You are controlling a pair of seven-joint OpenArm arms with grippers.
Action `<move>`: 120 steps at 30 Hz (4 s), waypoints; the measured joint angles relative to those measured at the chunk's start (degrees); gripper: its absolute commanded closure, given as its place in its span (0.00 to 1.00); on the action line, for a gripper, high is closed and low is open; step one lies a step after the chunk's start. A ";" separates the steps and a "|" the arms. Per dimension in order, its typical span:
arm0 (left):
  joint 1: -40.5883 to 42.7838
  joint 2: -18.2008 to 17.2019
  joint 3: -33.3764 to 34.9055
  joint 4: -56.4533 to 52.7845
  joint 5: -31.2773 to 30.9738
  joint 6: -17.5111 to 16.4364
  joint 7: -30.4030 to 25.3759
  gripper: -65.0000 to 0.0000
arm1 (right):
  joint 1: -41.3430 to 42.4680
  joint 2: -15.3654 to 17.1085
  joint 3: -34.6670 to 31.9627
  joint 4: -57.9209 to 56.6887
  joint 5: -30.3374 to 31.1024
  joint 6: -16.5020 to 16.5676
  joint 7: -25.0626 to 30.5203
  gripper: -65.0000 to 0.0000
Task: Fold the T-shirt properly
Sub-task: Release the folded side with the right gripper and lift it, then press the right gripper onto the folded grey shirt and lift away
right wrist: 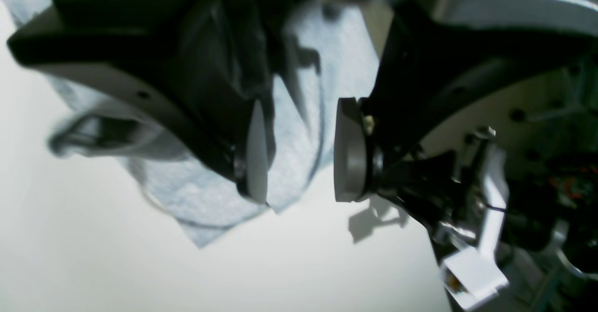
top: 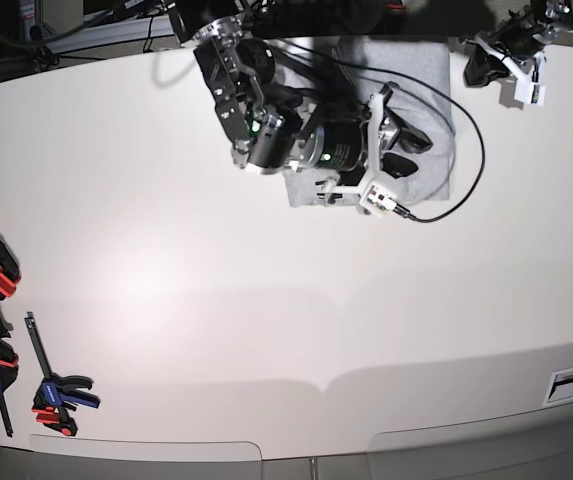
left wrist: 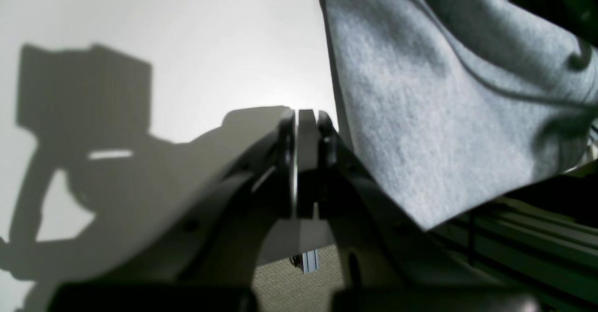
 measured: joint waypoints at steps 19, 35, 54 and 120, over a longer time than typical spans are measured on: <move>0.00 0.26 0.00 0.00 0.00 0.00 0.00 1.00 | -2.99 4.63 25.79 13.88 18.32 1.66 -22.73 0.65; 0.00 0.28 0.00 0.00 0.00 0.00 0.00 1.00 | -9.22 15.72 19.98 16.72 13.62 1.70 -18.29 0.59; 0.00 0.28 0.00 0.00 0.00 0.00 0.00 1.00 | -9.22 15.72 1.07 16.68 -19.10 1.68 -3.58 0.59; 0.00 0.28 0.00 0.00 0.00 0.00 -0.02 1.00 | -8.90 0.00 -5.92 16.68 -1.36 0.79 -0.81 0.64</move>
